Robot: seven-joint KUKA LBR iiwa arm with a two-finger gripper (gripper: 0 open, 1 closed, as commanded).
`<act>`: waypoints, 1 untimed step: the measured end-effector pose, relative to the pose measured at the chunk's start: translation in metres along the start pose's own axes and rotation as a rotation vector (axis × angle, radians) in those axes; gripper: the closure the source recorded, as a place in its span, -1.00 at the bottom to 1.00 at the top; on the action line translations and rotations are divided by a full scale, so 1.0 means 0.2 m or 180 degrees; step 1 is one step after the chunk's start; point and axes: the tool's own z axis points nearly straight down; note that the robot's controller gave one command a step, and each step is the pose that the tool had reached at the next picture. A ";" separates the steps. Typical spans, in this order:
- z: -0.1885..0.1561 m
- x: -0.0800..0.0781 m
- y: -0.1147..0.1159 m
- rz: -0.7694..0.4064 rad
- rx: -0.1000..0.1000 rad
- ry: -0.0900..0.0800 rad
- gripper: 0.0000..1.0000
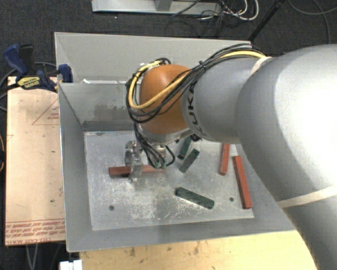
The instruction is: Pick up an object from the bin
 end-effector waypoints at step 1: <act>-0.89 -0.06 0.05 0.0058 -0.0005 -0.0032 1.00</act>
Offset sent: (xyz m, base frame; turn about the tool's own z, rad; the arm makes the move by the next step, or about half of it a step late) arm 0.0091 0.0096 0.1722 0.0202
